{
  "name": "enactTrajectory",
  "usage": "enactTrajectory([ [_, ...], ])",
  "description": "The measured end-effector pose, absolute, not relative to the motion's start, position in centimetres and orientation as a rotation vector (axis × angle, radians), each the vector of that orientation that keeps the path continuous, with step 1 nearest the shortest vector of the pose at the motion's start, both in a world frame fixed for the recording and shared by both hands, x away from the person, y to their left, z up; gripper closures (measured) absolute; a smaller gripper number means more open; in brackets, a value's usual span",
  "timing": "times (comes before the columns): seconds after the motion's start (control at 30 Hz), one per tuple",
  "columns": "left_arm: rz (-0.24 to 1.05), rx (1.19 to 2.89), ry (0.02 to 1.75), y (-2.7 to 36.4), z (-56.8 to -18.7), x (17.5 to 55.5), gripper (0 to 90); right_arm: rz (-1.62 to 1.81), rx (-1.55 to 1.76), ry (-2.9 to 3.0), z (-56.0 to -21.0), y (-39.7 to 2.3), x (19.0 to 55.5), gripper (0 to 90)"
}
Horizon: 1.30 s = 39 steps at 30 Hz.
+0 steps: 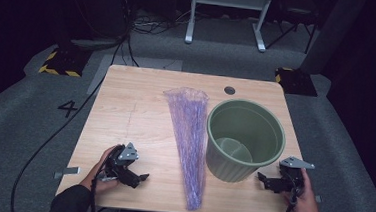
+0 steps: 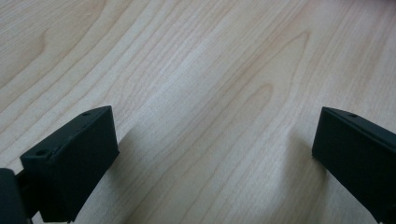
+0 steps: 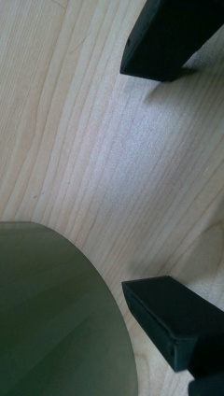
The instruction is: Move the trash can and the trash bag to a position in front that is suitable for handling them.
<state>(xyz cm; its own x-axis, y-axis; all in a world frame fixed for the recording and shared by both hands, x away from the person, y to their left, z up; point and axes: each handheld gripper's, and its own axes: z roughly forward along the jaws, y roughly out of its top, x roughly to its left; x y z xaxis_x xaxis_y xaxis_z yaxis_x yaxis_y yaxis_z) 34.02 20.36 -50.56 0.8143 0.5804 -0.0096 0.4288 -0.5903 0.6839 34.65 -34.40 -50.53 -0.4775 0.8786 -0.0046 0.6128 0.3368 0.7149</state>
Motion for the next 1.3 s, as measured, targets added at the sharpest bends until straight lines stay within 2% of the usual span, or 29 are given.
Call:
enactTrajectory([
  [0.4, 0.277, 2.289, 0.734, 20.8, -50.6, 33.8, 0.0, 0.936, 1.276, 2.248, -50.5, -34.4, 34.8, 0.6],
  [0.5, 0.279, 2.289, 0.730, 20.9, -50.6, 33.7, 0.0, 0.955, 1.249, 2.263, -50.4, -34.4, 34.8, 7.8],
  [0.57, 0.279, 2.288, 0.730, 21.0, -50.6, 33.7, 0.0, 0.977, 1.214, 2.269, -50.2, -34.2, 34.6, 18.9],
  [0.6, 0.279, 2.288, 0.730, 21.0, -50.6, 33.7, 0.0, 0.980, 1.198, 2.276, -50.1, -34.0, 34.5, 18.5],
  [0.63, 0.278, 2.288, 0.730, 21.0, -50.6, 33.7, 0.0, 0.970, 1.178, 2.284, -50.0, -33.6, 34.4, 14.5],
  [0.7, 0.279, 2.288, 0.730, 21.0, -50.6, 33.7, 0.0, 0.965, 1.125, 2.285, -49.8, -33.0, 34.2, 17.6],
  [0.97, 0.280, 2.290, 0.733, 21.0, -50.6, 33.7, 0.0, 1.011, 1.026, 2.298, -49.0, -31.5, 33.9, 16.6],
  [1.1, 0.280, 2.291, 0.733, 21.0, -50.6, 33.7, 0.0, 1.023, 1.012, 2.292, -49.0, -31.2, 33.9, 18.5],
  [1.13, 0.280, 2.291, 0.733, 21.0, -50.6, 33.7, 0.0, 1.030, 1.003, 2.293, -48.9, -30.9, 33.9, 22.3],
  [1.3, 0.280, 2.290, 0.733, 21.0, -50.6, 33.7, 0.0, 1.046, 0.973, 2.298, -49.0, -30.2, 34.1, 23.5],
])
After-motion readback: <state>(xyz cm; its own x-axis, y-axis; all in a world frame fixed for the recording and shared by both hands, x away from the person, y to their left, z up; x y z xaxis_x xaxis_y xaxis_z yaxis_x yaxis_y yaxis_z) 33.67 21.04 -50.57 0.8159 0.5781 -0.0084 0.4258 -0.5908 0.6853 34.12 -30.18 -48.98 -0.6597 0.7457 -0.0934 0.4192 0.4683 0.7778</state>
